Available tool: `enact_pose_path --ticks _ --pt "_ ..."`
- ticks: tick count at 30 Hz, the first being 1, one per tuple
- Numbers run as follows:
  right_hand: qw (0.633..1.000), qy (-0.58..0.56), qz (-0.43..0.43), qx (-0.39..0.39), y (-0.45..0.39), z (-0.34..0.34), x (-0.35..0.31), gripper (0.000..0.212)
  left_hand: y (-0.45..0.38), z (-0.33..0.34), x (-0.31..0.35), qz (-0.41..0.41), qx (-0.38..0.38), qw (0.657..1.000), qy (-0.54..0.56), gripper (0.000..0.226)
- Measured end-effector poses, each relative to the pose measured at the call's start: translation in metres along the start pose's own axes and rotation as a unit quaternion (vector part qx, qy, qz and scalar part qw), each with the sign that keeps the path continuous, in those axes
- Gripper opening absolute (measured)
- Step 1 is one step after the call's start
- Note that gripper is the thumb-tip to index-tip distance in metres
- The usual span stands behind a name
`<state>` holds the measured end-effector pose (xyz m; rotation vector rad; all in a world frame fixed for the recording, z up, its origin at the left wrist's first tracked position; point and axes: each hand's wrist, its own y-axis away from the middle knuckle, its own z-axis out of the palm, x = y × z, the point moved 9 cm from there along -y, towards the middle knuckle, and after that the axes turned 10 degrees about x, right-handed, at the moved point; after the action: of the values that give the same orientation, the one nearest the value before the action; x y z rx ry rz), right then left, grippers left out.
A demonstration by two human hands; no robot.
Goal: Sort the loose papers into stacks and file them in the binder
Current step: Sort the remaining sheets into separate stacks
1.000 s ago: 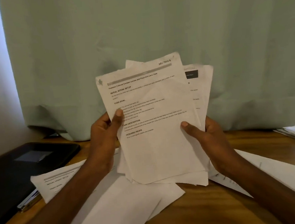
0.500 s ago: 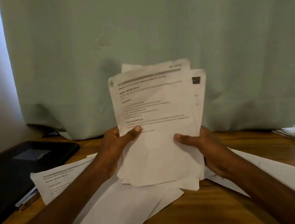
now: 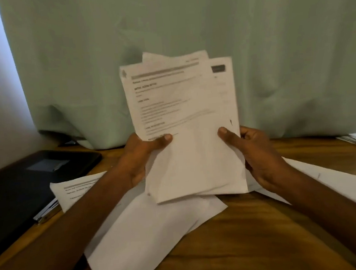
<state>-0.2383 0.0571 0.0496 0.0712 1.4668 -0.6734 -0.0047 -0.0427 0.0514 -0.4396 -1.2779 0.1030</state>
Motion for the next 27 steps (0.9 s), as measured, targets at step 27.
enact_pose_path --ticks 27 --pt "0.963 0.267 -0.010 0.007 0.021 0.030 0.039 0.020 -0.015 -0.146 0.035 0.064 0.352 0.931 0.075 0.036"
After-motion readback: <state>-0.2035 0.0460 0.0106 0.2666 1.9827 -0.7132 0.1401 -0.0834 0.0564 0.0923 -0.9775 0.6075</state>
